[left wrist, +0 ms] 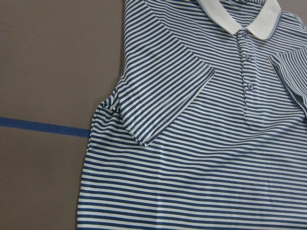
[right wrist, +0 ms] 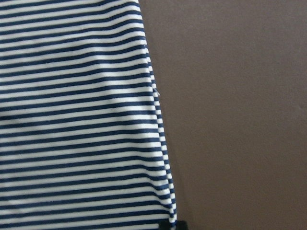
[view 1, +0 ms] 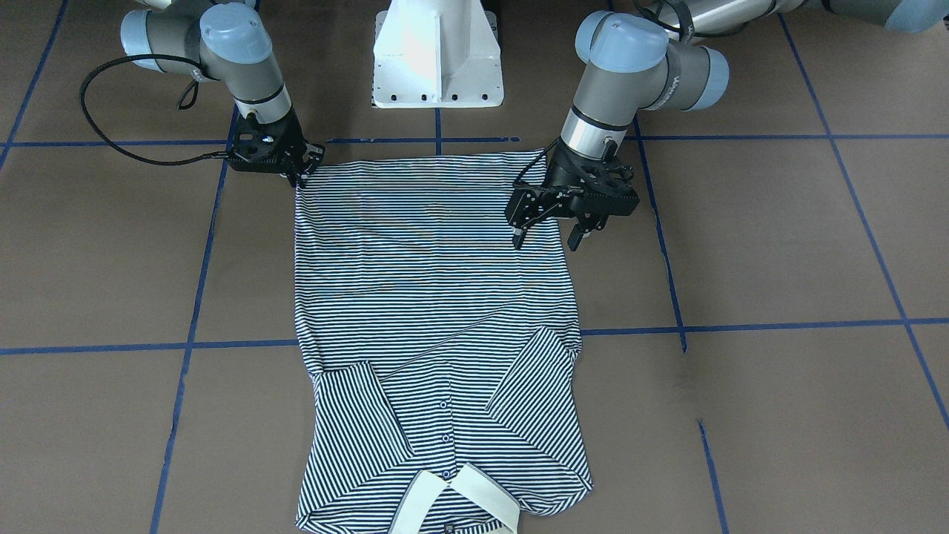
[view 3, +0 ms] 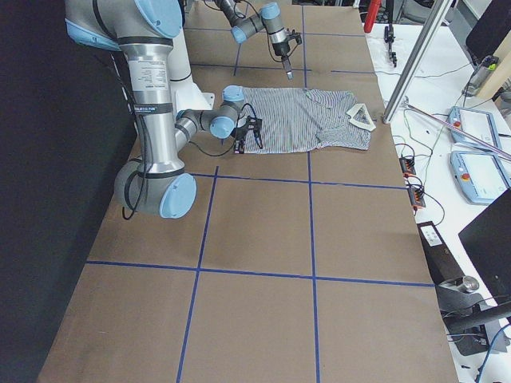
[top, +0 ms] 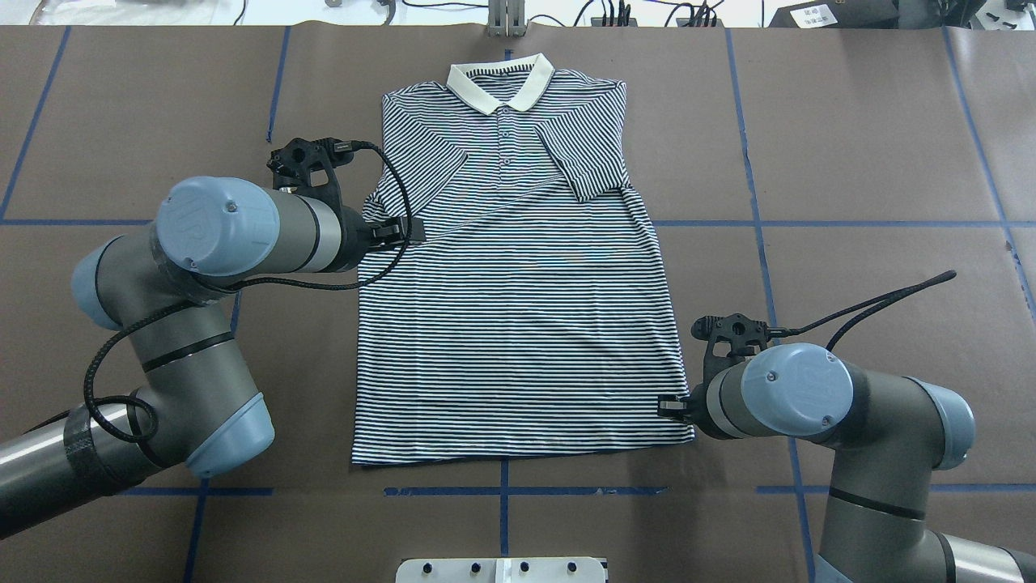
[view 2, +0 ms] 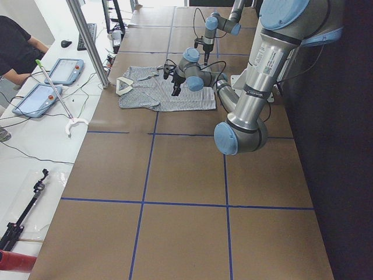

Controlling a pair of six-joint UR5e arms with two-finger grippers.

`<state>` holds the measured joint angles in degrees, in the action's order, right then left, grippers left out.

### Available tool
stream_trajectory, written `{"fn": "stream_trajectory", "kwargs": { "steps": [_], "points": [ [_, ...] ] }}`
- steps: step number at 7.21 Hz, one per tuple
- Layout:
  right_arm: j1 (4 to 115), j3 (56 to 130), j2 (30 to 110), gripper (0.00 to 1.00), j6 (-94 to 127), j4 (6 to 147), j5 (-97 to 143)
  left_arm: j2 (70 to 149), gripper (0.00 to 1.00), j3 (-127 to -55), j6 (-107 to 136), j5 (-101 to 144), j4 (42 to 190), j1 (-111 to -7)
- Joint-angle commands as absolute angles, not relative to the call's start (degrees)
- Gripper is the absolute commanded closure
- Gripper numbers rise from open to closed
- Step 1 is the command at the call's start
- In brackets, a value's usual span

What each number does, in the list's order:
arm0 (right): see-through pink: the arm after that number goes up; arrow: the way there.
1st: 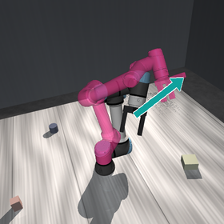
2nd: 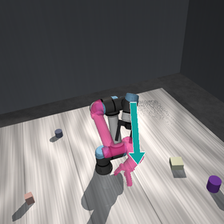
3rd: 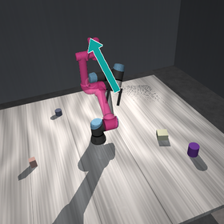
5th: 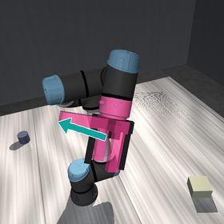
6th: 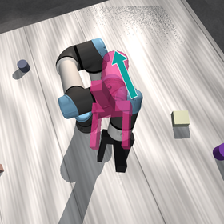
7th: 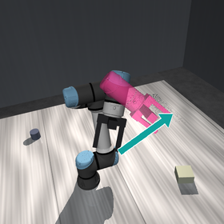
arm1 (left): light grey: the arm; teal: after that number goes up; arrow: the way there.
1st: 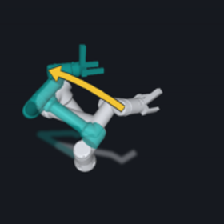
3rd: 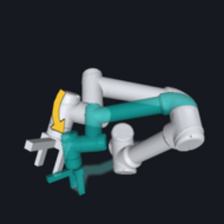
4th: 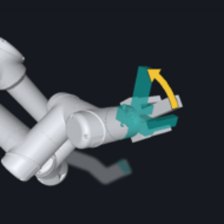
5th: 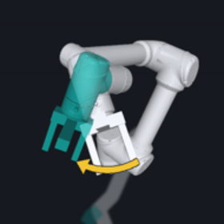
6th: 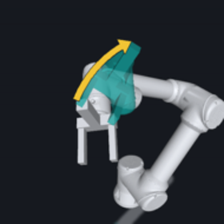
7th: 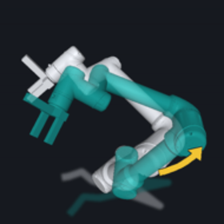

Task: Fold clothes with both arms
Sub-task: 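Move the left gripper to the hem corner nearest the robot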

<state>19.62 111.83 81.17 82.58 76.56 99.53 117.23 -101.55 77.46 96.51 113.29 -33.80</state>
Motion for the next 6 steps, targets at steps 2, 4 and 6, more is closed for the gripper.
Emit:
{"fn": "stream_trajectory", "kwargs": {
  "steps": [2, 4, 6],
  "points": [
    [19.25, 112.85, 81.12, 1.0, 82.79, 76.55, 99.4, 117.25, 0.0, -101.43, 77.43, 96.5, 113.29, -33.84],
    [19.6, 115.3, 81.3, 1.0, 82.79, 76.55, 100.45, 117.16, 0.0, -102.99, 80.83, 96.94, 108.41, -33.58],
    [19.95, 118.89, 82.78, 1.0, 82.71, 76.46, 100.99, 116.54, 0.02, -112.89, 93.01, 92.5, 91.06, -23.0]
  ]
}}
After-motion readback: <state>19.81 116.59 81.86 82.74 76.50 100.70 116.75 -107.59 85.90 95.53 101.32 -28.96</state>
